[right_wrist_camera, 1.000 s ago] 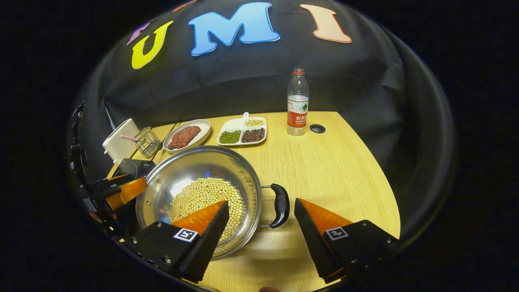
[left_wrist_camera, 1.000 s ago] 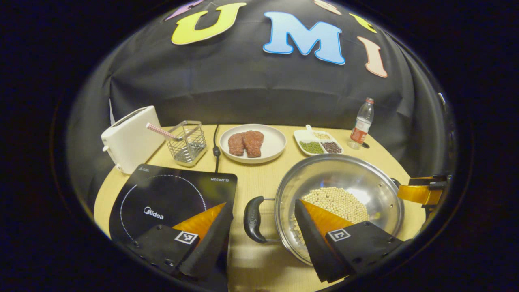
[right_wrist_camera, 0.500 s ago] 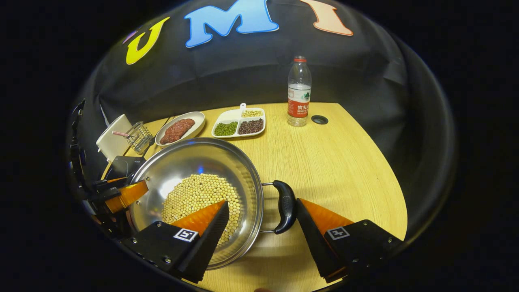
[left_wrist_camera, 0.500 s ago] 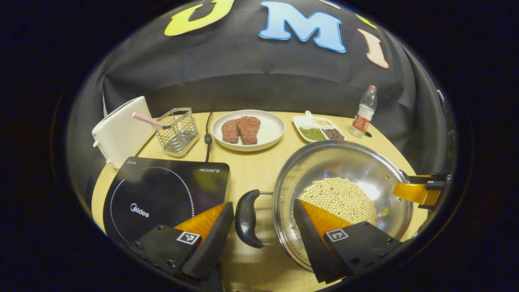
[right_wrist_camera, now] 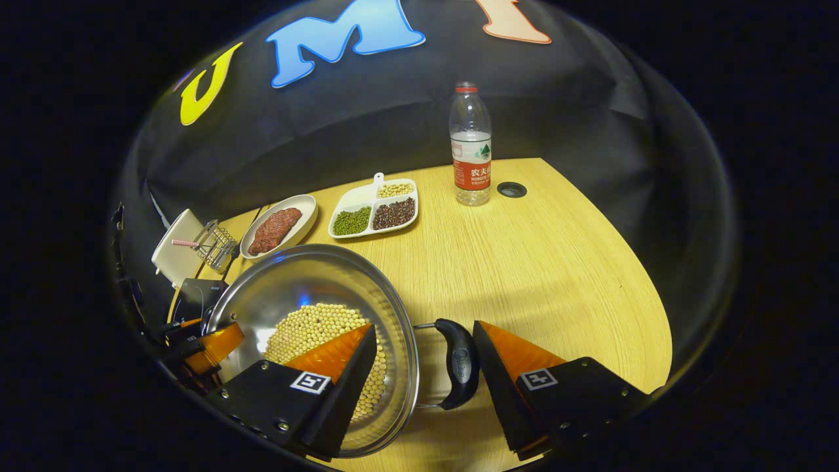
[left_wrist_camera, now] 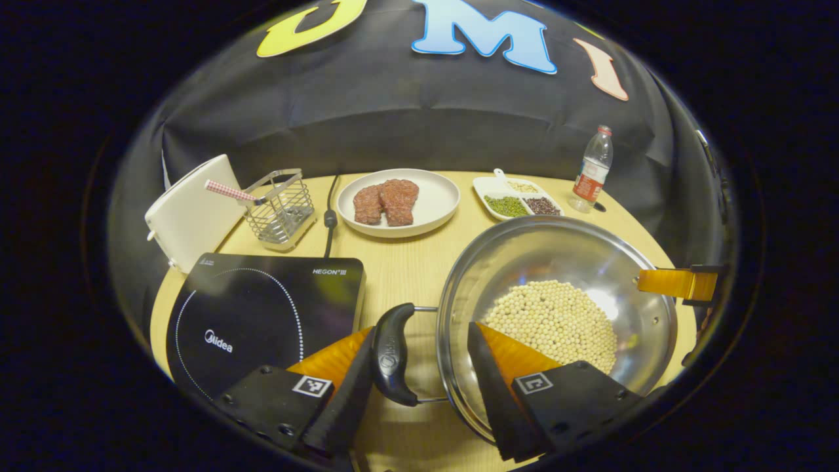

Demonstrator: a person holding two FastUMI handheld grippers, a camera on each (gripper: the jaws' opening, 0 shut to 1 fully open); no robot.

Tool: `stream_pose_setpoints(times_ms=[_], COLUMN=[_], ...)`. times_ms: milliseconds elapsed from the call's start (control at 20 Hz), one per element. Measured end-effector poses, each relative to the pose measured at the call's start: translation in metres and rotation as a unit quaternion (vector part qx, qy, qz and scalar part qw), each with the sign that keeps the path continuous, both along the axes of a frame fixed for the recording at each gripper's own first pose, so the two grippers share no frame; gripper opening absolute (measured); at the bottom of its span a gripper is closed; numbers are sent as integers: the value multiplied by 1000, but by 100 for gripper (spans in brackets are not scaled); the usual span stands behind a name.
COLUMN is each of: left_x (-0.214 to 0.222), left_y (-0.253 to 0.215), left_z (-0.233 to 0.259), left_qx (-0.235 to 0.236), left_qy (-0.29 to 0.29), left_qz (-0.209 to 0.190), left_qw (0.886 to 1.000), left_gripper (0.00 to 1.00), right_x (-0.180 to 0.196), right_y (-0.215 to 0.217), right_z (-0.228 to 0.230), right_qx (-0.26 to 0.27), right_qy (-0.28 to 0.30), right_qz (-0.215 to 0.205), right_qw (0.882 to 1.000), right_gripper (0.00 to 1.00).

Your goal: First push the handle of the pot to place it horizontally, then grasp the pot with both hands and set it on the induction cooktop.

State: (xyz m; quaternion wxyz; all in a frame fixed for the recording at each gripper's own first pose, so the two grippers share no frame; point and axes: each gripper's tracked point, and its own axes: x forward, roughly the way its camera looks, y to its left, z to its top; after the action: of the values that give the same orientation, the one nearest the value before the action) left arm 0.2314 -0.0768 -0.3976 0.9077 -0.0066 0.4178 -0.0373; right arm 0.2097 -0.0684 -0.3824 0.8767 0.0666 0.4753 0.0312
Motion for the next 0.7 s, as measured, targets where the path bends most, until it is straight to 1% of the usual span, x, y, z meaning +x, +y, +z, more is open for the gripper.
stream_pose_setpoints(times_ms=[50,100,150,200,250,300,350,400,450,500,550,600,650,700], left_x=[0,0,0,0,0,1,1,2,2,4,4,4,5,3], left_y=[0,0,0,2,3,1,1,1,0,0,-1,-2,-2,-4], left_z=[0,0,0,-2,-3,-3,-3,-2,-3,-3,-4,-1,0,-2], left_qx=[0,0,2,7,2,-1,-3,-5,-6,-4,1,3,6,7], left_qy=[0,0,0,1,2,1,0,1,0,0,-1,-4,-4,0], left_qz=[0,0,0,2,3,4,3,2,0,-5,-8,-9,-10,-9], left_qw=[1000,1000,1000,1000,1000,1000,1000,1000,1000,1000,1000,1000,1000,1000], left_gripper=[81,83,79,79,81,74,69,72,70,70,67,67,66,62], right_x=[-4,-6,-7,-5,-6,-10,-6,-8,-10,-11,-12,-13,-14,-15], right_y=[0,-2,-4,-8,-6,-6,-7,-7,-7,-7,-6,-6,-7,-8], right_z=[-5,-8,-10,-9,-10,-11,-11,-12,-11,-12,-9,-8,-8,-7], right_qx=[-3,-8,-15,-21,-20,-18,-17,-20,-25,-30,-34,-40,-45,-46], right_qy=[9,14,14,8,10,12,13,15,16,16,11,11,10,10], right_qz=[4,9,10,10,10,9,10,15,22,26,30,33,36,34], right_qw=[1000,1000,1000,1000,1000,1000,1000,1000,999,999,999,999,998,998], right_gripper=[89,89,90,81,65,66,63,63,59,59,53,53,48,48])
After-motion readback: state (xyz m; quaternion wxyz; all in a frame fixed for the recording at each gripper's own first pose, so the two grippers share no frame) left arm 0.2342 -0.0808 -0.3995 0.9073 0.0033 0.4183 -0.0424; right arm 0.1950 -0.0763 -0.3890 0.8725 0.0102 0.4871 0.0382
